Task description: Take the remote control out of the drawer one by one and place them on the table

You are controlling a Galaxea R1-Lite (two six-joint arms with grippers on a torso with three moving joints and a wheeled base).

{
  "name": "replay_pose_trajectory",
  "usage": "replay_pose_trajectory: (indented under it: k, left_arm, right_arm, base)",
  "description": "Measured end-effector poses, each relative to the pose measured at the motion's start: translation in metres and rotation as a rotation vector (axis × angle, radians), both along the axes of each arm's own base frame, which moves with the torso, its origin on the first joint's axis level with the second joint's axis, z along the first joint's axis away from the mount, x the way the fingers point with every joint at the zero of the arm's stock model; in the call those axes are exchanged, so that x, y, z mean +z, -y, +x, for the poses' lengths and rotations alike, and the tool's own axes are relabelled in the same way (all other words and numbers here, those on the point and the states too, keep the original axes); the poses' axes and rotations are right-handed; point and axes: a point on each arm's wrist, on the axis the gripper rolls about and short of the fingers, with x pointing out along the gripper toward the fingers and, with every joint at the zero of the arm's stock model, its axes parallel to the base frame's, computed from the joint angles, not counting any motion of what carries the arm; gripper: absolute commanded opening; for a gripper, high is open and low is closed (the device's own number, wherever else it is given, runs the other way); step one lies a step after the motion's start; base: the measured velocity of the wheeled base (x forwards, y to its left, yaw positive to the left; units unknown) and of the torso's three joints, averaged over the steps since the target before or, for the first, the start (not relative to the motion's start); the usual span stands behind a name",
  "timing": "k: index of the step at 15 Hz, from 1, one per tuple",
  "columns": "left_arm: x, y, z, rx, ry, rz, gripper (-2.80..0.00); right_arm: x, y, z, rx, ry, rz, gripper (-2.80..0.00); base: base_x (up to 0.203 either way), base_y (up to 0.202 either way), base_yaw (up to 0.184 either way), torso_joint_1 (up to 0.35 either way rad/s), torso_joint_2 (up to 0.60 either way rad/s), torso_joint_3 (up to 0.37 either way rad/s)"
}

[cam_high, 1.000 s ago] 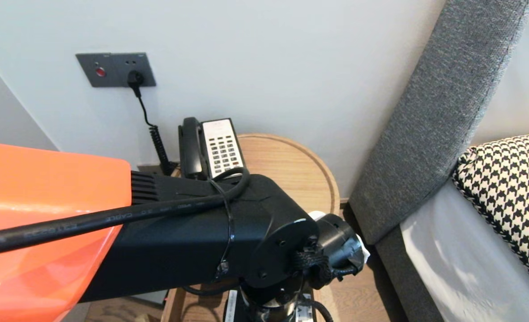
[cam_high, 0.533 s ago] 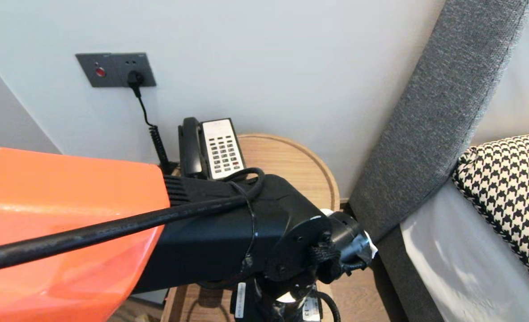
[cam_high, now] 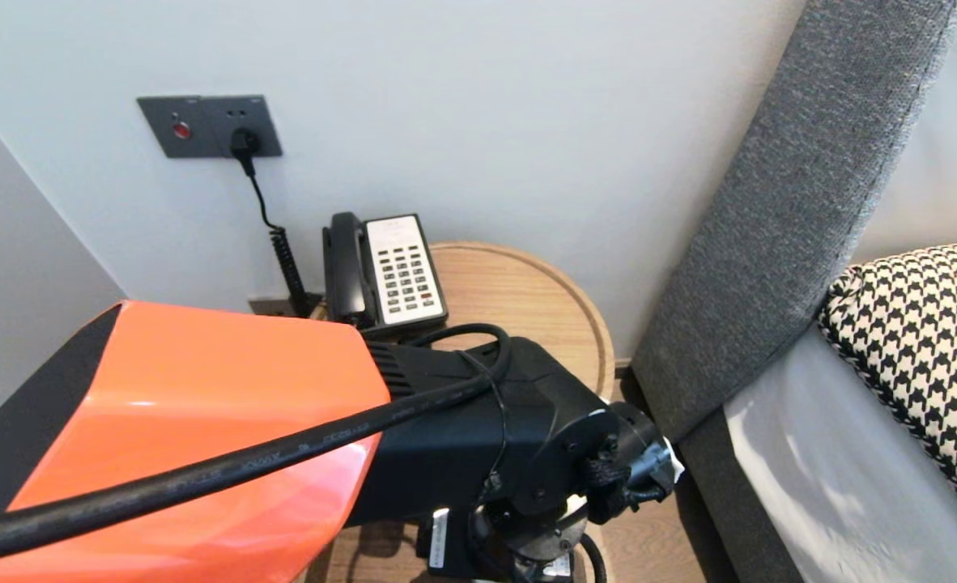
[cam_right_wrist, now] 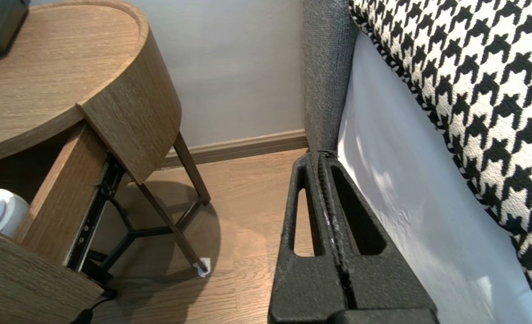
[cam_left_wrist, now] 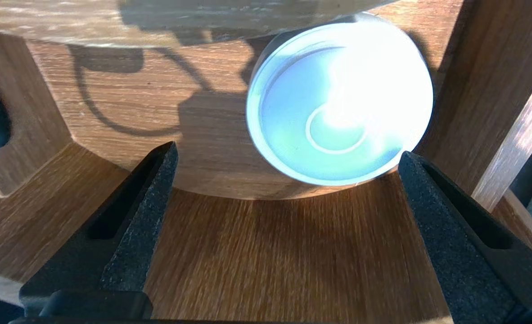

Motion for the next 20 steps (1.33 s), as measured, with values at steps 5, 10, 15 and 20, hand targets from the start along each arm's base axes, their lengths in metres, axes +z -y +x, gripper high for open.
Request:
replay_pose_trajectory:
  k: [5,10,15,20]
  left_arm:
    - [0.001,0.005,0.002,-0.005,0.008,-0.012,0.00]
    - [-0.004,0.010,0.004,-0.004,0.008,-0.012,0.00]
    - [-0.010,0.012,0.010,0.009,0.007,-0.004,0.00]
    - [-0.017,0.013,0.016,0.020,0.002,0.005,0.00]
  right_arm:
    - [0.000,0.000,0.000,0.000,0.000,0.000,-2.80]
    - [0.000,0.000,0.000,0.000,0.000,0.000,-2.80]
    - [0.000,0.000,0.000,0.000,0.000,0.000,-2.80]
    - [0.000,0.000,0.000,0.000,0.000,0.000,-2.80]
  base:
    - [0.000,0.000,0.000,0.000,0.00,0.000]
    - [0.000,0.000,0.000,0.000,0.00,0.000]
    - [0.000,0.000,0.000,0.000,0.00,0.000]
    - [0.000,0.000,0.000,0.000,0.00,0.000]
